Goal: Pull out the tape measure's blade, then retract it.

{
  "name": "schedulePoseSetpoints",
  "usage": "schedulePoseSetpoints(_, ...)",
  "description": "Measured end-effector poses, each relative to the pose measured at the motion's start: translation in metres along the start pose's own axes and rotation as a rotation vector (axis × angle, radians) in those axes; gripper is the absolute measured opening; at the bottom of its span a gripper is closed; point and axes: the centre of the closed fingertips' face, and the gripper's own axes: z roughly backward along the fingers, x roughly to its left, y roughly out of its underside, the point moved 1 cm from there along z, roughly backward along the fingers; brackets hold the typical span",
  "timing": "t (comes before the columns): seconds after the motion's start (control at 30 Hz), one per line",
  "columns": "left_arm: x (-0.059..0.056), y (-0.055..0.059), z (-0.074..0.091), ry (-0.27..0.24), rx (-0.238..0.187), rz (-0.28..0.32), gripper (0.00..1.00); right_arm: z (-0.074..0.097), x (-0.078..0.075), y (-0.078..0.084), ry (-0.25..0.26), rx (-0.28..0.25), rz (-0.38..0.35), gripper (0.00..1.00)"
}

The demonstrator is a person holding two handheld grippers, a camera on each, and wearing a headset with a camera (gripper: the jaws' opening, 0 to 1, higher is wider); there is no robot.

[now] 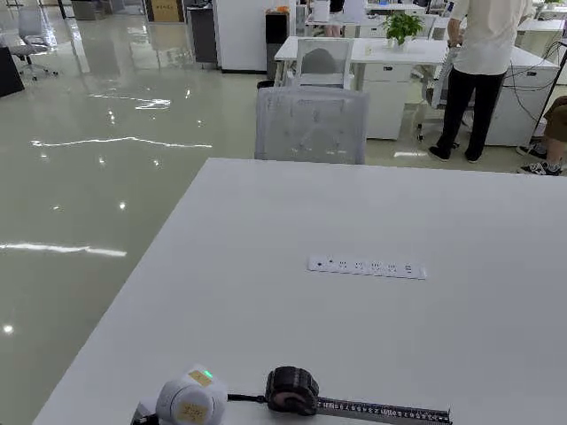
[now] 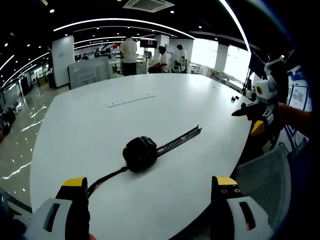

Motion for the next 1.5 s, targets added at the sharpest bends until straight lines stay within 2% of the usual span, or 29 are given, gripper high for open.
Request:
schedulePoseSetpoints(0.4, -0.009, 0.0, 0.035, -0.018, -0.021, 0.03, 1.0, 0.029, 0.013, 0.001, 0.037, -0.028, 0.003, 1.0)
schedulePoseSetpoints(0.67, -0.01, 0.003, 0.056, -0.056, -0.046, 0.05, 1.0, 0.042, 0.018, 0.0, 0.049, -0.03, 0.008, 1.0)
schedulePoseSetpoints(0.93, -0.008, 0.013, 0.071, -0.072, -0.038, 0.061, 1.0, 0.058, 0.031, -0.007, 0.044, -0.031, 0.035, 1.0)
schedulePoseSetpoints(1.2, -0.003, 0.009, 0.085, -0.092, -0.053, 0.073, 1.0, 0.076, 0.039, -0.01, 0.05, -0.019, 0.068, 1.0)
schedulePoseSetpoints(1.5, 0.002, 0.011, 0.089, -0.099, -0.047, 0.069, 1.0, 0.092, 0.042, -0.018, 0.069, -0.031, 0.068, 1.0)
